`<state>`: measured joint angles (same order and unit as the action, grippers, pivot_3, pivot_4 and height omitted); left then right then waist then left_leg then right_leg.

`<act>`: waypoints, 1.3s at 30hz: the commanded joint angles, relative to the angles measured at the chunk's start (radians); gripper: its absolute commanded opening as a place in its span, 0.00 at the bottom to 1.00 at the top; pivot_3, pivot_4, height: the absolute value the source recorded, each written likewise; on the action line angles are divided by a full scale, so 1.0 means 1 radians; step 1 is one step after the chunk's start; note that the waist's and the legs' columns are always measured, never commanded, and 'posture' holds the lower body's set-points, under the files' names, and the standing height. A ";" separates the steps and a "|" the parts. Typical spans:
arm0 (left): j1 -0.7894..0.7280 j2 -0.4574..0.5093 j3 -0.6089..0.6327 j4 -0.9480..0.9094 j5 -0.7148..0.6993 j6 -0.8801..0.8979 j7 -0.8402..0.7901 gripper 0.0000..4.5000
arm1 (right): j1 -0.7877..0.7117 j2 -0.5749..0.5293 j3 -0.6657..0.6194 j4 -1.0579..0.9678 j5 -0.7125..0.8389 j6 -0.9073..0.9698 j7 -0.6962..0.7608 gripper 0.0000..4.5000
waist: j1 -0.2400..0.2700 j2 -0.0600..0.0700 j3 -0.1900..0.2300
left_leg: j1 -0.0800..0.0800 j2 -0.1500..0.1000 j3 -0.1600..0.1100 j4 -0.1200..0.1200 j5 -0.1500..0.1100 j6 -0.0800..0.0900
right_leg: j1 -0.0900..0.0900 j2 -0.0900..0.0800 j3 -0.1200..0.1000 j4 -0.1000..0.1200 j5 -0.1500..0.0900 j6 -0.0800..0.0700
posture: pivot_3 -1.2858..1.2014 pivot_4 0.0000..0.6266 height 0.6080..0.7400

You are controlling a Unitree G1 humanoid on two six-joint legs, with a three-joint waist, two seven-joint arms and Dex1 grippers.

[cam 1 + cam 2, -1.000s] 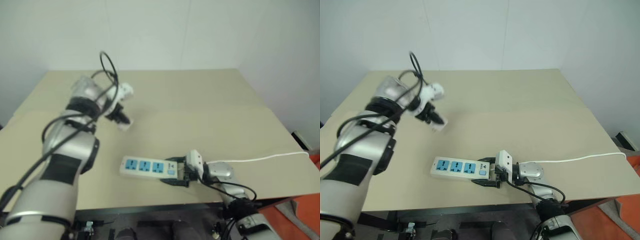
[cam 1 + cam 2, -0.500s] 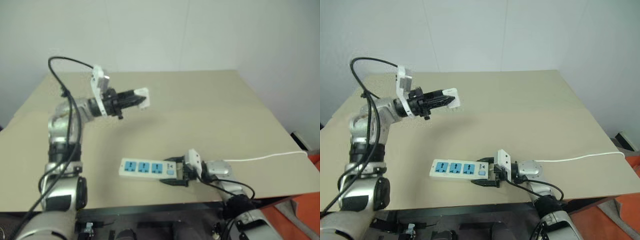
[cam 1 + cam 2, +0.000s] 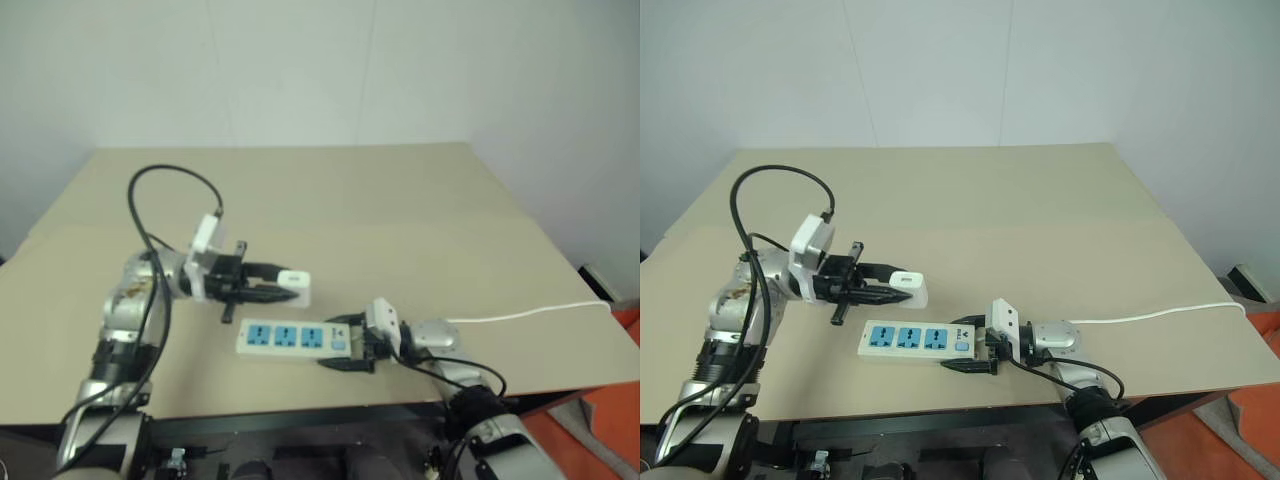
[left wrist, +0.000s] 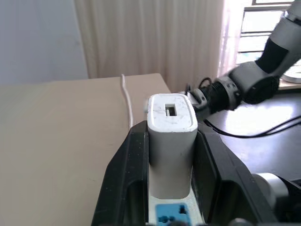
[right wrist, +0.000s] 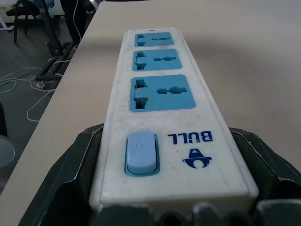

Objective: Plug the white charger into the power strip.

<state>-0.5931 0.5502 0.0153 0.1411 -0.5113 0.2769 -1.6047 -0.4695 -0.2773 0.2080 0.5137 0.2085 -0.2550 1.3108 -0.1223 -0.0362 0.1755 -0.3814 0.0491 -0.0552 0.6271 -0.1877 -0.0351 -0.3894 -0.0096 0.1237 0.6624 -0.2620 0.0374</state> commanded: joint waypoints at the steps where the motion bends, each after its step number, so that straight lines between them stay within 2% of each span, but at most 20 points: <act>1: 0.013 0.003 -0.015 -0.012 -0.003 -0.034 -0.003 0.22 | -0.004 0.014 0.012 0.004 -0.001 -0.012 0.004 0.76 | 0.000 0.000 0.000 | 0.000 0.000 0.000 0.000 0.000 0.000 | 0.000 0.000 0.000 0.000 0.000 0.000 | 0.52 0.24 1.00; 10: 0.093 -0.031 -0.055 -0.018 0.020 -0.077 0.064 0.22 | -0.004 0.014 0.010 0.004 0.001 -0.013 0.005 0.76 | 0.001 0.000 0.000 | 0.000 0.000 0.000 0.000 0.000 0.000 | 0.000 0.000 0.000 0.000 0.000 0.000 | 0.52 0.24 1.00; 39: 0.113 -0.087 -0.118 0.087 0.090 -0.178 0.108 0.22 | 0.006 0.008 0.011 -0.013 0.002 -0.002 -0.002 0.76 | 0.000 0.000 0.000 | -0.001 0.000 0.000 -0.001 0.000 0.000 | 0.000 0.000 0.000 -0.004 0.000 0.000 | 0.52 0.24 1.00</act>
<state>-0.4775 0.4641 -0.1036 0.2354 -0.4198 0.1132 -1.5005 -0.4697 -0.2787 0.2083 0.5129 0.2090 -0.2553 1.3071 -0.1219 -0.0363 0.1755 -0.3826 0.0492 -0.0551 0.6264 -0.1878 -0.0350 -0.3897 -0.0095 0.1240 0.6587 -0.2621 0.0372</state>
